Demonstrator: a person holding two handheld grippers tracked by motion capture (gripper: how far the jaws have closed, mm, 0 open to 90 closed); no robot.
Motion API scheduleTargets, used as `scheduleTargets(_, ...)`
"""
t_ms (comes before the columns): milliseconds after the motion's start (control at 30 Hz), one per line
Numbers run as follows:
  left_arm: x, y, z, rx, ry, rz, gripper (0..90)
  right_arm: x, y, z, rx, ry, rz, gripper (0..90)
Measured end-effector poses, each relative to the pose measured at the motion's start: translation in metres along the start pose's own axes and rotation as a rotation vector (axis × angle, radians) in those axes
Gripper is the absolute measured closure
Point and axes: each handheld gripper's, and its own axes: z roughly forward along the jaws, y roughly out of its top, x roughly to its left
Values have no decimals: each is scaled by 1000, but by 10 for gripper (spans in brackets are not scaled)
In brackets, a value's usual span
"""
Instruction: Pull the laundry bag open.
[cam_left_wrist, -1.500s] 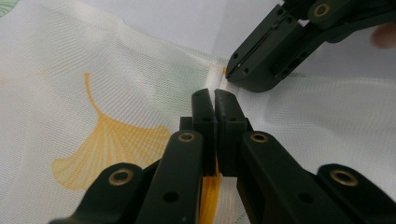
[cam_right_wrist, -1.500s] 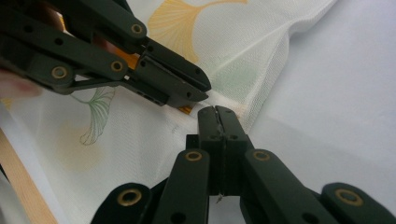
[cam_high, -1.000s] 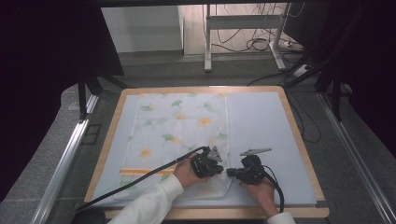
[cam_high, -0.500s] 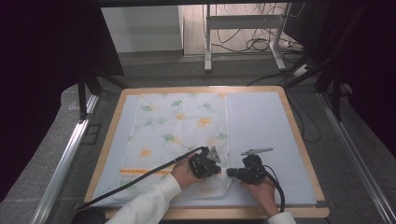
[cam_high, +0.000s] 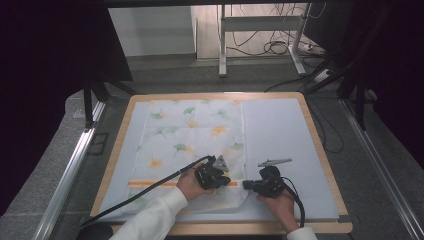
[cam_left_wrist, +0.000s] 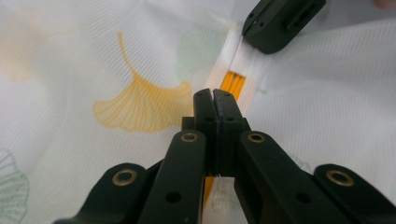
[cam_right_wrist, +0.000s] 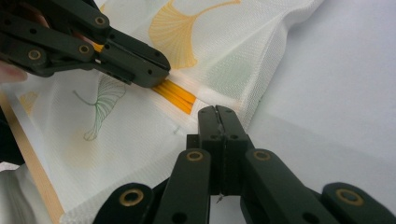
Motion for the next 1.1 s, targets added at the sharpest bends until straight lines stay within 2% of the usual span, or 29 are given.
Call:
scheduleTargets(200, -2, -2, -4, 23, 27, 31, 900, 0, 0, 0, -2, -1, -7, 900)
scheduleTargets(400, 2, -9, -7, 8, 3, -13, 900, 0, -1, 0, -3, -3, -10, 900)
scheduleTargets(600, 2, -13, -11, 13, 16, -4, 900, 0, -1, 0, -5, -3, -9, 900)
scheduleTargets(1100, 6, -25, -19, 9, 17, -26, 900, 0, -1, 0, -8, 1, -9, 899)
